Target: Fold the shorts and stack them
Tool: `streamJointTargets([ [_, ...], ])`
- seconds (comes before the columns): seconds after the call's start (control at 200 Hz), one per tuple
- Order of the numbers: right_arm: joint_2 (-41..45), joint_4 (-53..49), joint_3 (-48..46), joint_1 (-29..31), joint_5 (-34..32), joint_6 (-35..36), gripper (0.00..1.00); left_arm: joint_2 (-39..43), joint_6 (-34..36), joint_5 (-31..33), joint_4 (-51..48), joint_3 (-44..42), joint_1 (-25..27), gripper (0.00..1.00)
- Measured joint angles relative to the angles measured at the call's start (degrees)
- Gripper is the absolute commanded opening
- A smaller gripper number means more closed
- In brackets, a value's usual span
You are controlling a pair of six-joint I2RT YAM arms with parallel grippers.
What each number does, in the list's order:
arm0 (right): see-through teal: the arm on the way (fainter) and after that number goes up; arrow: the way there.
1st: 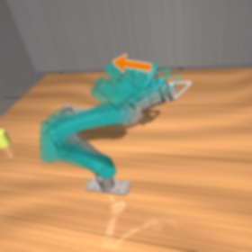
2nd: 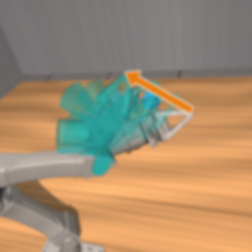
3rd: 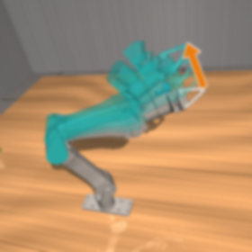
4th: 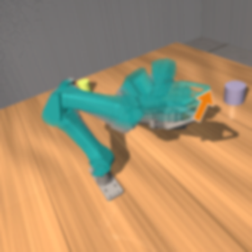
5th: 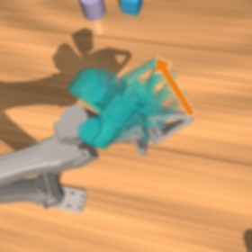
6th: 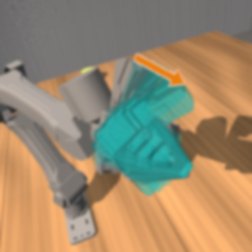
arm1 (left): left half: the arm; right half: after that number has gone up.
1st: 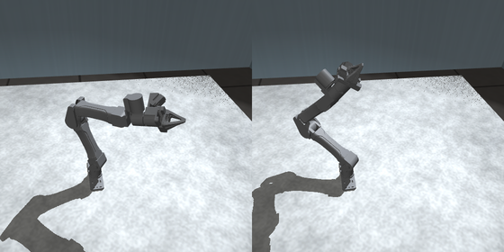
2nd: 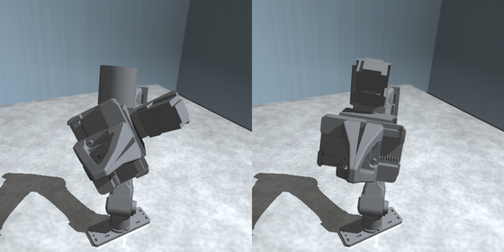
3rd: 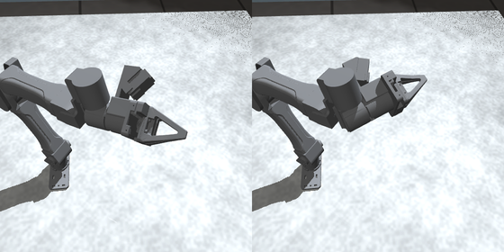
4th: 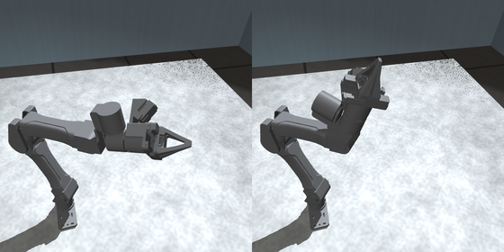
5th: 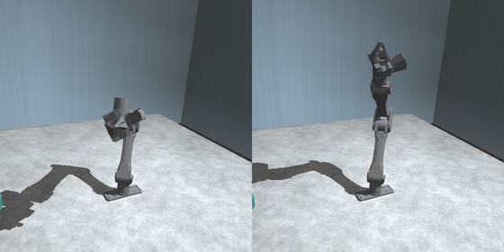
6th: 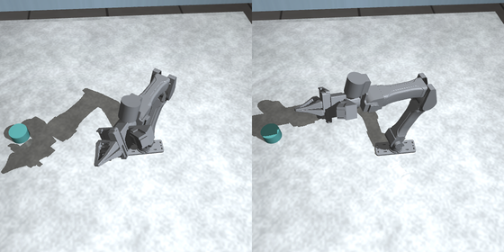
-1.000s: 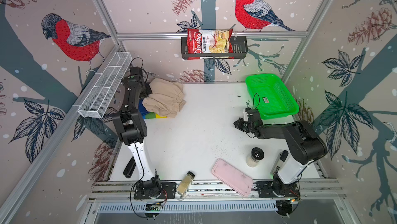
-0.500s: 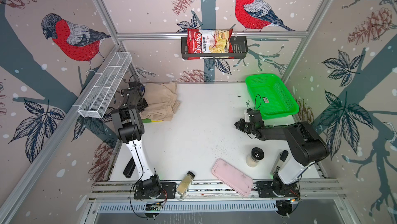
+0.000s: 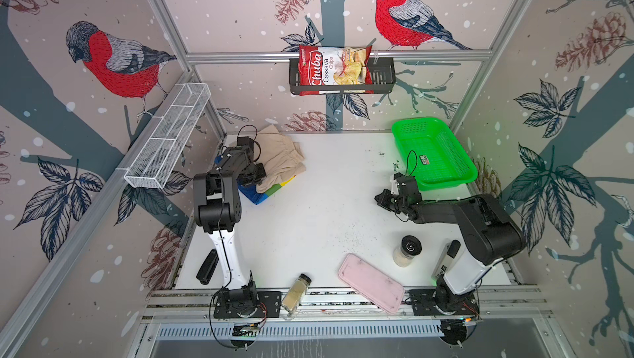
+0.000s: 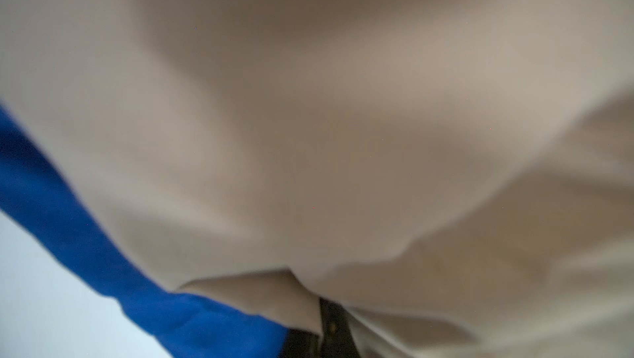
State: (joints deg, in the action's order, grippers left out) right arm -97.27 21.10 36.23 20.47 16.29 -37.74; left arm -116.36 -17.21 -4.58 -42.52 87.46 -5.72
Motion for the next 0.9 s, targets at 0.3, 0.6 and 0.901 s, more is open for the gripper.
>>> streamJointTargets([
  [0.3,-4.44,-7.13,15.85,9.4,-2.16,1.79,0.28,7.21,-0.83,-4.59,0.2,-1.44,-0.07,0.0],
  [0.6,-19.17,-12.52,37.7,16.02,-0.24,4.76,0.3,13.46,-1.51,-12.22,1.31,-5.7,-1.36,0.0],
  [0.901,-28.48,-14.32,47.52,20.09,3.45,3.96,0.43,18.47,-2.34,-13.92,4.96,-17.09,-8.59,0.0],
])
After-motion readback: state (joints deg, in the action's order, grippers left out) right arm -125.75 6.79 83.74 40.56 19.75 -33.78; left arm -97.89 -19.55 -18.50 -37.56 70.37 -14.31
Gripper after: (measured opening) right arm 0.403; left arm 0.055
